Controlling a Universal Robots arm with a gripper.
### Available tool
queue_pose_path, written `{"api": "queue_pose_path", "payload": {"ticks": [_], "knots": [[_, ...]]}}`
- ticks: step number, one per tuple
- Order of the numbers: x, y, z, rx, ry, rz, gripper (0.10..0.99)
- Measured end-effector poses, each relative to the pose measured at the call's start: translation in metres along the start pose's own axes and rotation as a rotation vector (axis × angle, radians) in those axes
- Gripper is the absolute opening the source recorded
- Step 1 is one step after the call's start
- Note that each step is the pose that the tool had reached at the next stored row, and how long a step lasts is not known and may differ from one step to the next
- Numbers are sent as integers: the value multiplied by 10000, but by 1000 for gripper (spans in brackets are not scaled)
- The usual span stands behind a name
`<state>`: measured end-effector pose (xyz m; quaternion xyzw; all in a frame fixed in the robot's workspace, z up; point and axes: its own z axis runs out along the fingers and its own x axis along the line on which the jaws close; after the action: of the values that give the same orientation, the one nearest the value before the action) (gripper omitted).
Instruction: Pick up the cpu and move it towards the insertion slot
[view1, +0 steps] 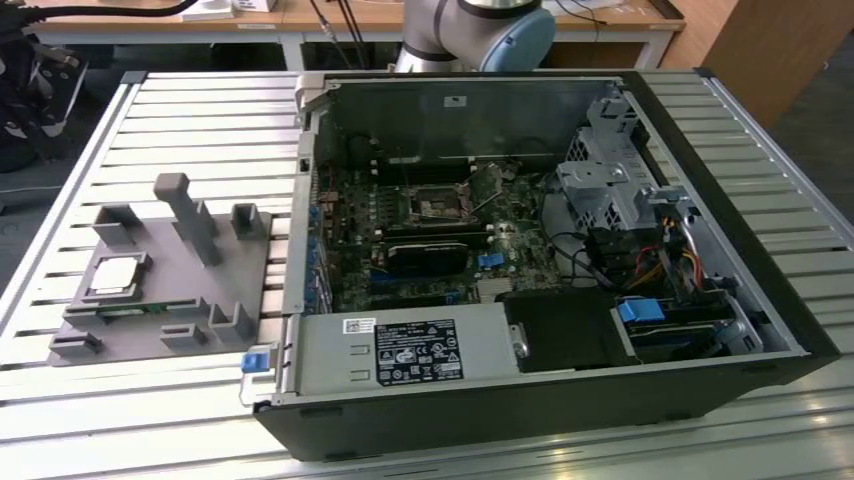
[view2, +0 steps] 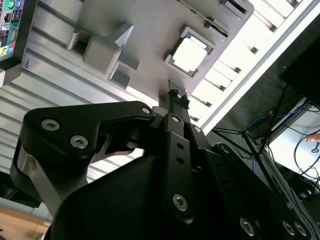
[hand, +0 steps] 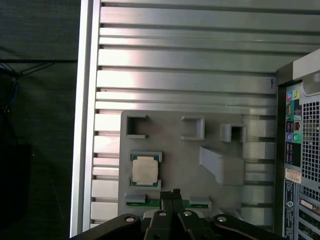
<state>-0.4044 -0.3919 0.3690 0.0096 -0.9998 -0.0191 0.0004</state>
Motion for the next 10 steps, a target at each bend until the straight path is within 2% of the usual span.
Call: {"api": "queue_pose_path", "payload": {"ticks": [10], "knots": [[37, 0, 24, 0, 1, 1, 106]]}}
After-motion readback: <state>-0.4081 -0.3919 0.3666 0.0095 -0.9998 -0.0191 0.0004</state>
